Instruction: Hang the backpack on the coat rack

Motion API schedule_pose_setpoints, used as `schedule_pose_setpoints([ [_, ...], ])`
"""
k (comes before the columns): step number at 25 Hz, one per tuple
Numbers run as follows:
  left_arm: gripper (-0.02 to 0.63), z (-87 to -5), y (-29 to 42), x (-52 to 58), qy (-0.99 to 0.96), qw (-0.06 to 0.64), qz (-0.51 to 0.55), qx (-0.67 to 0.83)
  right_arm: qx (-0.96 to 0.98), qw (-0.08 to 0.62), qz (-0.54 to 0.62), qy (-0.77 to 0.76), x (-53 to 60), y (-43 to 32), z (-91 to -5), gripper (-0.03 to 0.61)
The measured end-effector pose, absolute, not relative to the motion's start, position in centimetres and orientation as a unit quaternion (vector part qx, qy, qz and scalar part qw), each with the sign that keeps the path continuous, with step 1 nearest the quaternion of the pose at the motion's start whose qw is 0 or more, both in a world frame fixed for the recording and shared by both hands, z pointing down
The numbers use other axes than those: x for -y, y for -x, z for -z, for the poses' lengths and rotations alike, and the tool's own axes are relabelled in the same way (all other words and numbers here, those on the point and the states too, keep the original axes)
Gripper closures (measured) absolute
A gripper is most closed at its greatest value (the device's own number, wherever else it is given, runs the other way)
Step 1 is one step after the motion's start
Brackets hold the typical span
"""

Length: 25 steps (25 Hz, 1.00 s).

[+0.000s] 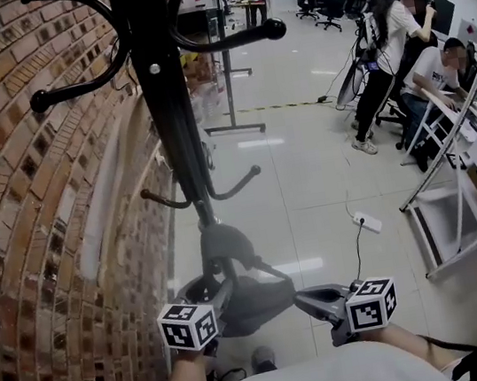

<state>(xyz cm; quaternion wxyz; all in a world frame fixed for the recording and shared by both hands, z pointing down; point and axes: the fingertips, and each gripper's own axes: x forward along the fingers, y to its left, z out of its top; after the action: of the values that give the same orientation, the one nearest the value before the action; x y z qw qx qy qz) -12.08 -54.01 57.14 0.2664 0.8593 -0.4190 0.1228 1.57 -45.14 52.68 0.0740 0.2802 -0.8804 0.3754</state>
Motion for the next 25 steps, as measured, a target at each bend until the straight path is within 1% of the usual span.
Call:
schedule_pose_setpoints([
  [4, 0.333, -56.5, 12.1, 54.0, -0.862, 0.257, -0.121, 0.421, 0.883, 0.068, -0.375, -0.275, 44.8, -1.7, -52.0, 0.580],
  [7, 0.313, -55.5, 12.6, 53.7, -0.863, 0.232, -0.124, 0.431, 0.887, 0.063, -0.367, -0.272, 44.1, -2.0, -51.3, 0.580],
  [12, 0.314, -52.9, 13.3, 51.8, -0.861, 0.219, -0.095, 0.450, 0.894, 0.060, -0.354, -0.267, 42.0, -2.9, -50.7, 0.580],
  [17, 0.321, -49.8, 11.9, 46.5, -0.864, 0.225, -0.041, 0.449, 0.905, 0.055, -0.339, -0.251, 38.1, -3.9, -49.8, 0.580],
  [19, 0.351, -49.0, 11.5, 43.3, -0.863, 0.228, -0.024, 0.450, 0.910, 0.052, -0.335, -0.238, 36.1, -3.8, -49.7, 0.580],
  [21, 0.437, -48.3, 10.6, 39.8, -0.864, 0.220, -0.016, 0.452, 0.915, 0.055, -0.331, -0.223, 33.8, -3.8, -49.5, 0.580],
  [22, 0.506, -48.2, 10.0, 38.1, -0.866, 0.215, -0.017, 0.452, 0.917, 0.058, -0.330, -0.216, 32.5, -4.0, -49.5, 0.580],
  [23, 0.554, -48.1, 9.3, 36.4, -0.868, 0.211, -0.021, 0.450, 0.918, 0.061, -0.330, -0.210, 31.3, -4.2, -49.5, 0.580],
  [25, 0.612, -48.2, 7.8, 32.9, -0.871, 0.213, -0.031, 0.441, 0.918, 0.063, -0.335, -0.202, 29.1, -4.4, -49.9, 0.580],
])
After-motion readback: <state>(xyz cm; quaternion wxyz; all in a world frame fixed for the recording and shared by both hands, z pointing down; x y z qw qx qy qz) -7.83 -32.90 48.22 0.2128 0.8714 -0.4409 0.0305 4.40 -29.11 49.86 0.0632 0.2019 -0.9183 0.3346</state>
